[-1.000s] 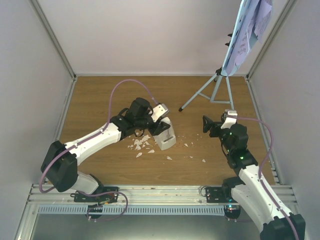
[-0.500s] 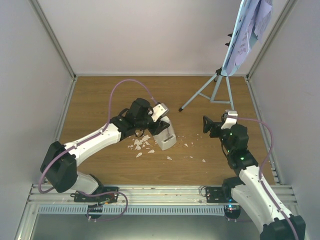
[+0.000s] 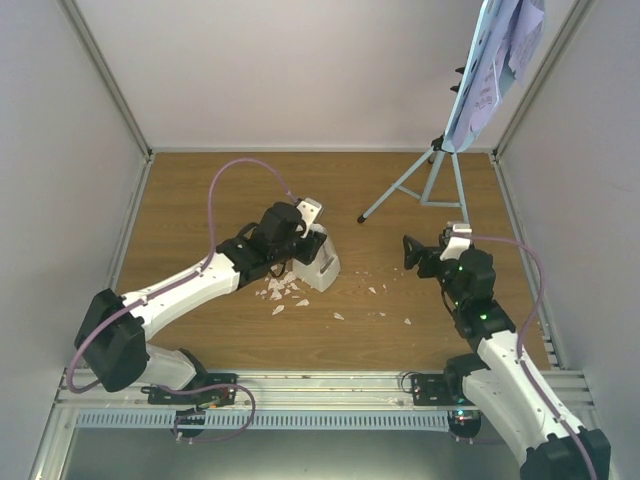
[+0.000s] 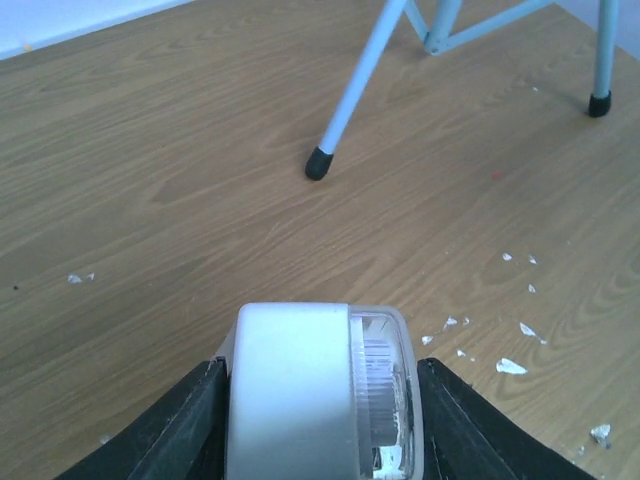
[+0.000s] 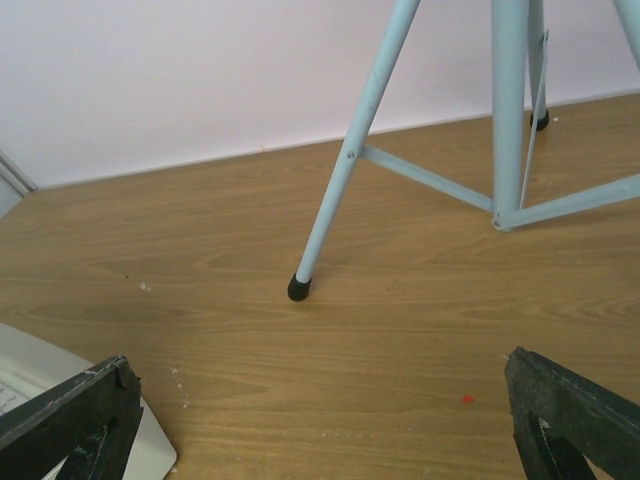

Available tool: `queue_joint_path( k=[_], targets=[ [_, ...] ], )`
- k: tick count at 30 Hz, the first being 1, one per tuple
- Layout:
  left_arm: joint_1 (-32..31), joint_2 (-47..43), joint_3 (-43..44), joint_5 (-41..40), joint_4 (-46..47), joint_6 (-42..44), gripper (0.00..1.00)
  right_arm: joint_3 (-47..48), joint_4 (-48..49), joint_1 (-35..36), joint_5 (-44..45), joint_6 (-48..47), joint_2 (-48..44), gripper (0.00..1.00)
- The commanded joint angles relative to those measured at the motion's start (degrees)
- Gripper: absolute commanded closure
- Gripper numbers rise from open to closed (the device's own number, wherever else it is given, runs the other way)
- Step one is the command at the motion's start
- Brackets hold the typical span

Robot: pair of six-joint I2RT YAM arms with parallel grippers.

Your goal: Pack up the instrument practice props

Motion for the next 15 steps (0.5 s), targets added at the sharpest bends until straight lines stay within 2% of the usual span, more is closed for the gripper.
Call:
queue_joint_path(
  k=[1, 5, 11, 15],
  targets=[
    [-2.14, 0.31, 0.89, -8.29, 11.57, -5.09, 0.67, -1.46, 0.17, -0.62, -2.14, -0.22, 0.18, 0.01],
    [-4.51, 1.88, 1.11, -12.45, 13.32, -6.4, 0.68, -3.53, 2.18, -0.64, -4.44, 0.63, 0.39, 0.0],
    [-8.38, 4.38, 3.71, -18.97, 10.42, -7.15, 0.66, -4.41, 4.32, -0.63, -8.09, 2.65, 3.28, 0.0],
    [-8.59, 3.76, 2.02, -14.52, 11.01, -8.19, 0.5, -4.3, 6.4, -0.58, -11.42, 2.3, 5.83, 0.0]
  ],
)
